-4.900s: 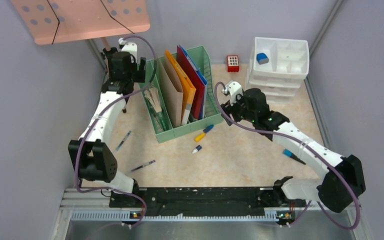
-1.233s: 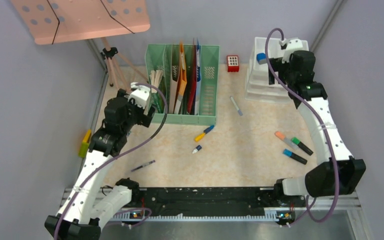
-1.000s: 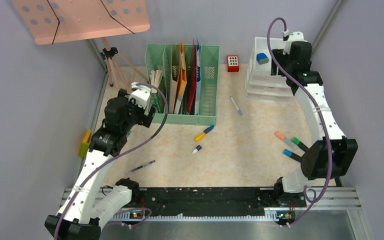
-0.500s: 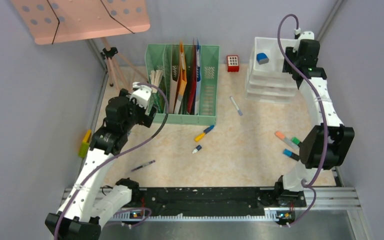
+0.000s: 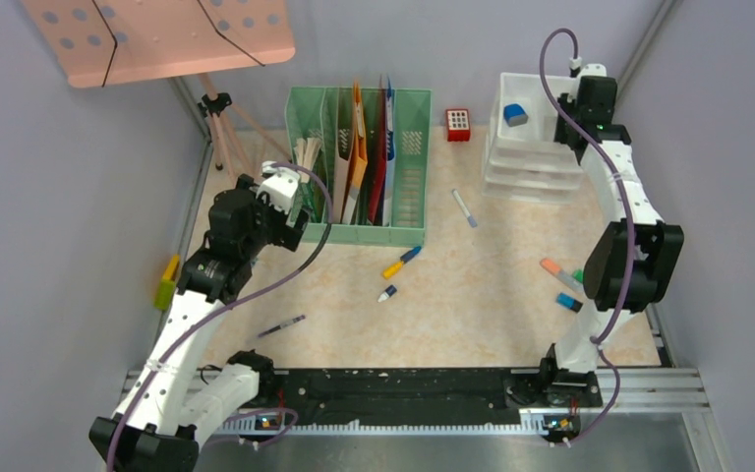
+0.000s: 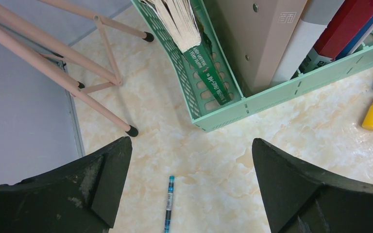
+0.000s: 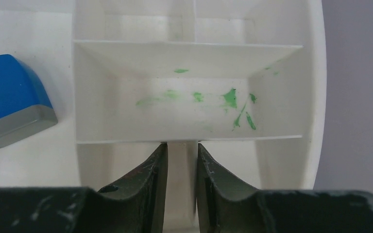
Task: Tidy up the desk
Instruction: Move the storage box to the center of the board.
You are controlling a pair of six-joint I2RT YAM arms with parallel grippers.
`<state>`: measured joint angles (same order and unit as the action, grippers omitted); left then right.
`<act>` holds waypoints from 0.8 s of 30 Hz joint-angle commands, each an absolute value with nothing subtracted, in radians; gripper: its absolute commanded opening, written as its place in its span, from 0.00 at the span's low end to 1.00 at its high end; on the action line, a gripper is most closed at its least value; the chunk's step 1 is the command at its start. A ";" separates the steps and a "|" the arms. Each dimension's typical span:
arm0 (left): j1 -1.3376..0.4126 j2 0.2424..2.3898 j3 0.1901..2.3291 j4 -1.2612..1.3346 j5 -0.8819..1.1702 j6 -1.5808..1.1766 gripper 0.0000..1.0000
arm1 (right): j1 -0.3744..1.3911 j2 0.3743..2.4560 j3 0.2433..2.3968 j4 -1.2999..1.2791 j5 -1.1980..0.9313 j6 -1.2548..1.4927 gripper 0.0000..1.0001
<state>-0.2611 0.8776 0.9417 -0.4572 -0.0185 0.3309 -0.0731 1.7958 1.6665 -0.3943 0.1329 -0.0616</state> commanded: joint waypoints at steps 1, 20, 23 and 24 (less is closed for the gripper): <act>-0.258 0.875 0.980 -0.439 -0.005 0.332 0.99 | -0.080 1.814 1.730 -0.400 0.121 -0.053 0.24; -0.259 0.897 1.058 -0.496 0.056 0.329 0.99 | -0.080 1.791 1.732 -0.461 0.112 -0.094 0.00; -0.261 0.896 1.065 -0.502 0.060 0.325 0.99 | -0.080 1.786 1.737 -0.480 0.096 -0.098 0.00; -0.261 0.895 1.067 -0.506 0.063 0.324 0.99 | -0.080 1.785 1.738 -0.485 0.091 -0.098 0.00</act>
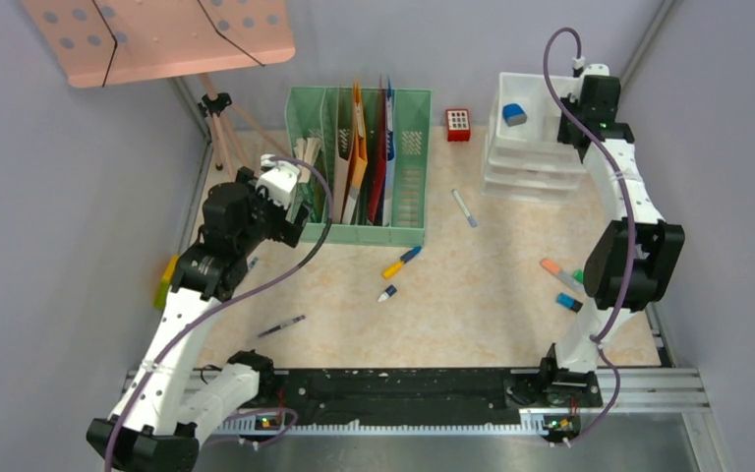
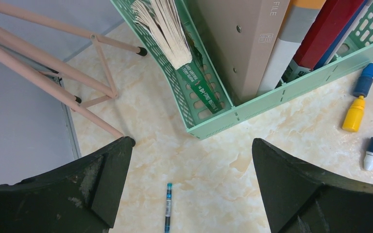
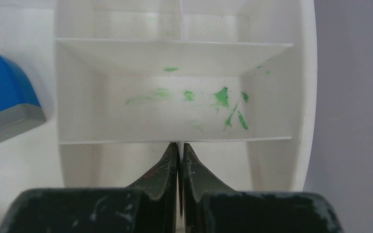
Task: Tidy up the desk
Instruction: Move the storage box to the center of the board.
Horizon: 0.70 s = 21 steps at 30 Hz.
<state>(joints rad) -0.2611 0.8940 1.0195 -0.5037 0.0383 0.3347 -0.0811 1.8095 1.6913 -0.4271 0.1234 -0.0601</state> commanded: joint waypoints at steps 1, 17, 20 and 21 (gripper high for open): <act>-0.261 0.894 1.069 -0.508 0.066 0.324 0.99 | -0.080 1.783 1.739 -0.491 0.087 -0.101 0.00; -0.261 0.879 1.068 -0.523 0.080 0.321 0.99 | -0.081 1.766 1.769 -0.604 0.014 -0.133 0.00; -0.261 0.877 1.066 -0.523 0.083 0.322 0.99 | -0.080 1.761 1.768 -0.622 0.005 -0.141 0.00; -0.261 0.876 1.065 -0.523 0.084 0.322 0.99 | -0.081 1.757 1.766 -0.628 0.006 -0.146 0.00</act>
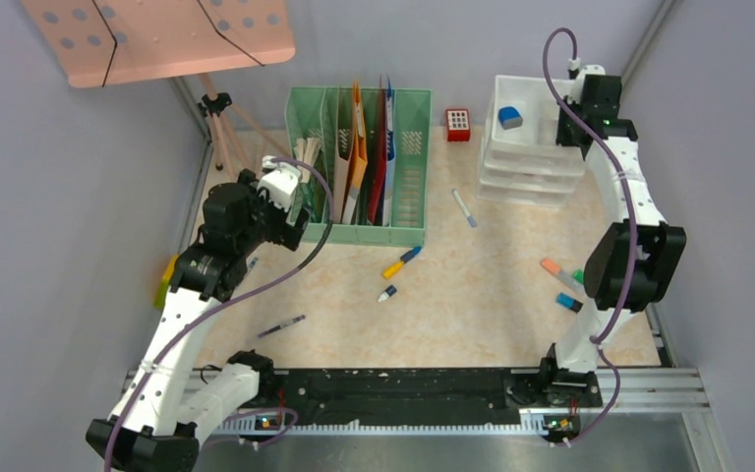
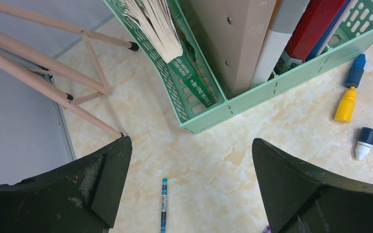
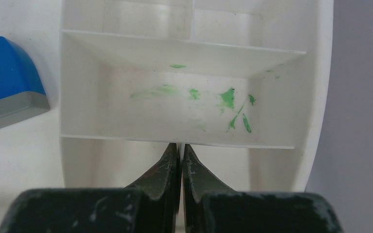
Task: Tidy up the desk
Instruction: Move the storage box to the center of the board.
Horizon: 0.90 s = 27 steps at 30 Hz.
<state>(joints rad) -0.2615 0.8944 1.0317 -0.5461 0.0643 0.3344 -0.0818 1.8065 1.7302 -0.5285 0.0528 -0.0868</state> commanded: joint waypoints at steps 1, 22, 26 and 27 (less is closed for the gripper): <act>-0.261 0.876 1.065 -0.523 0.084 0.322 0.99 | -0.081 1.754 1.762 -0.634 0.005 -0.152 0.00; -0.261 0.847 1.056 -0.540 0.109 0.310 0.99 | -0.063 1.577 1.465 -0.563 -0.143 -0.028 0.00; -0.261 0.842 1.047 -0.543 0.113 0.309 0.99 | -0.061 1.545 1.440 -0.570 -0.146 -0.028 0.00; -0.261 0.842 1.045 -0.544 0.116 0.308 0.99 | -0.061 1.532 1.433 -0.570 -0.145 -0.030 0.00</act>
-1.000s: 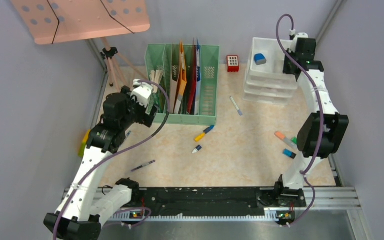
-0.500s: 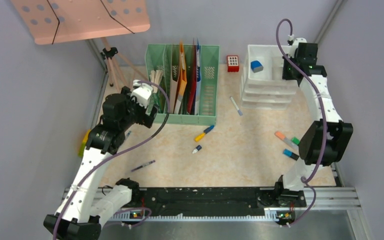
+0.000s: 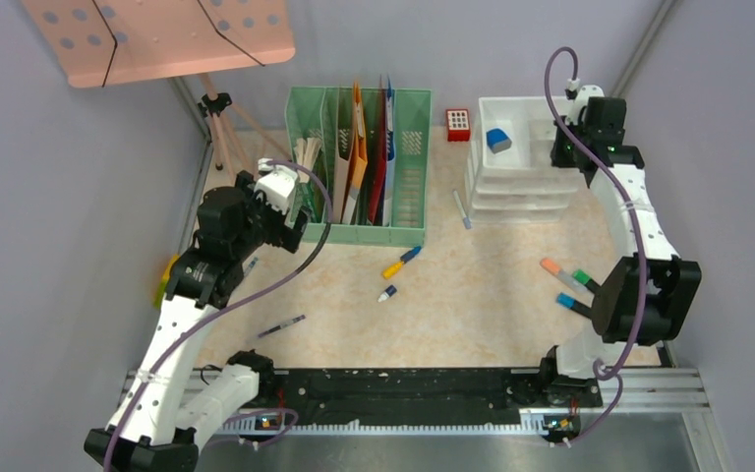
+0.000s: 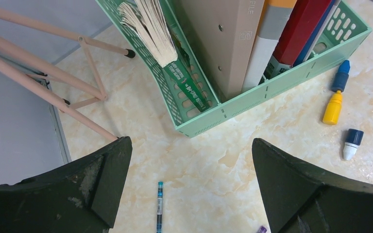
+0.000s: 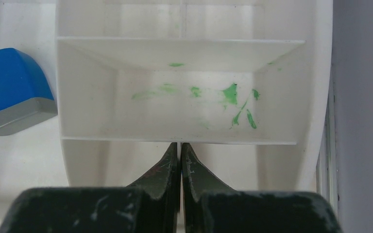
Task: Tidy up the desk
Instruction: Move the storage box to the center of the board.
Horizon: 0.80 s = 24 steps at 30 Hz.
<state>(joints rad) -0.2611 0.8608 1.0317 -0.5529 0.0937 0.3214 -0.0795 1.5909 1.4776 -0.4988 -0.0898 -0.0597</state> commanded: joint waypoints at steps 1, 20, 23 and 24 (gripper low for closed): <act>-0.260 0.842 1.043 -0.544 0.119 0.306 0.99 | -0.061 1.520 1.425 -0.571 -0.145 -0.032 0.00; -0.261 0.851 1.035 -0.543 0.157 0.290 0.99 | -0.093 1.439 1.437 -0.617 -0.009 -0.114 0.00; -0.261 0.851 1.035 -0.544 0.160 0.289 0.99 | -0.095 1.437 1.437 -0.625 -0.010 -0.125 0.00; -0.261 0.853 1.035 -0.543 0.163 0.287 0.99 | -0.095 1.438 1.438 -0.627 -0.010 -0.127 0.00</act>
<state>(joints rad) -0.2615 0.8577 1.0313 -0.5537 0.1421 0.3077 -0.0784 1.4899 1.4246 -0.6147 -0.0433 -0.0990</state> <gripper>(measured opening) 0.989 0.009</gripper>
